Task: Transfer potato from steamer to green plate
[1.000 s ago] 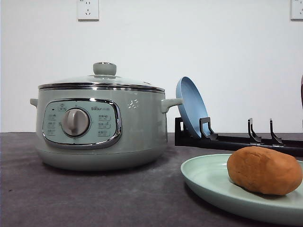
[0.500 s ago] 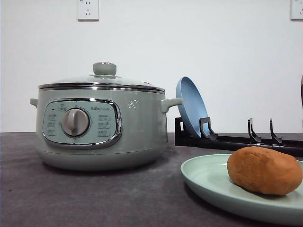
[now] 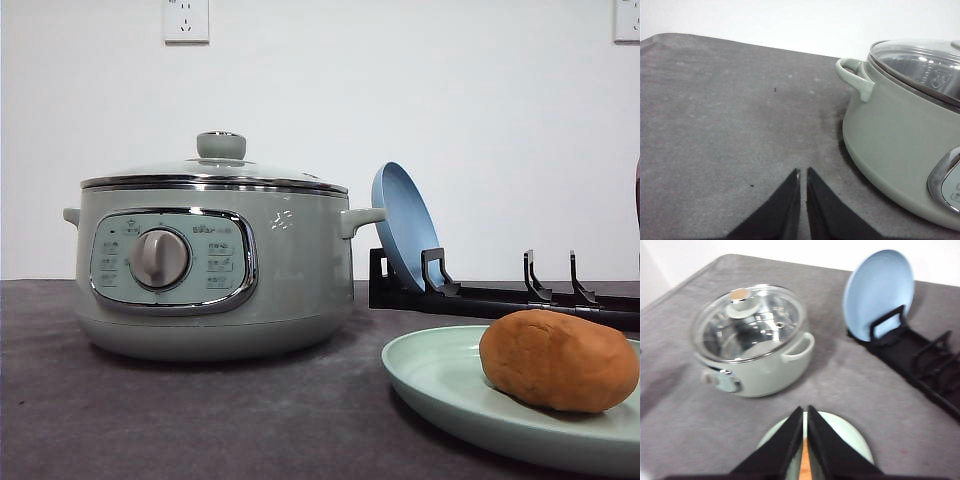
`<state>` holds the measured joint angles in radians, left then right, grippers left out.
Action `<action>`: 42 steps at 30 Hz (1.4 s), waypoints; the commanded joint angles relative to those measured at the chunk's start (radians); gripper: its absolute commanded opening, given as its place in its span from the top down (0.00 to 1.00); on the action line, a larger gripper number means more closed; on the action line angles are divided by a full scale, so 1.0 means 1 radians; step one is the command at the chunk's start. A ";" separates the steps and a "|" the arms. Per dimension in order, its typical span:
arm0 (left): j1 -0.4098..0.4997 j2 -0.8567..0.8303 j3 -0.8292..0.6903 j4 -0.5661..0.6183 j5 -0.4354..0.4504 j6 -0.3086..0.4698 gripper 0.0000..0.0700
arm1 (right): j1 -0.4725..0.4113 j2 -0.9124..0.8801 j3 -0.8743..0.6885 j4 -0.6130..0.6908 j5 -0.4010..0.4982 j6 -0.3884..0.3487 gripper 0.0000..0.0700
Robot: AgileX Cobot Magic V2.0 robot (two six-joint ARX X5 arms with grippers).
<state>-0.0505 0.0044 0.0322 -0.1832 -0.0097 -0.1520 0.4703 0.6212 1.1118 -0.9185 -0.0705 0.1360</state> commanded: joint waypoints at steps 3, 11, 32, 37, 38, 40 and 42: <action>-0.002 -0.001 -0.020 0.003 -0.002 -0.007 0.98 | 0.003 -0.008 0.012 0.010 0.109 -0.020 1.00; -0.002 -0.001 -0.020 0.003 -0.002 -0.007 0.98 | -0.151 -0.086 -0.040 0.061 0.153 -0.092 1.00; -0.002 -0.001 -0.020 0.003 -0.002 -0.007 0.98 | -0.377 -0.577 -0.928 0.761 0.090 -0.136 1.00; -0.002 -0.001 -0.020 0.003 -0.002 -0.007 0.98 | -0.391 -0.618 -0.994 0.761 0.018 -0.136 1.00; -0.002 -0.001 -0.020 0.003 -0.002 -0.007 0.98 | -0.398 -0.618 -1.005 0.762 -0.002 -0.136 1.00; -0.002 -0.001 -0.020 0.003 -0.002 -0.007 0.98 | -0.412 -0.618 -1.025 0.761 -0.027 -0.136 1.00; -0.002 -0.001 -0.020 0.003 -0.002 -0.007 0.98 | -0.422 -0.618 -1.043 0.762 -0.034 -0.136 1.00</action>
<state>-0.0505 0.0044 0.0322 -0.1829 -0.0097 -0.1520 0.0508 0.0040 0.0733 -0.1675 -0.1019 -0.0113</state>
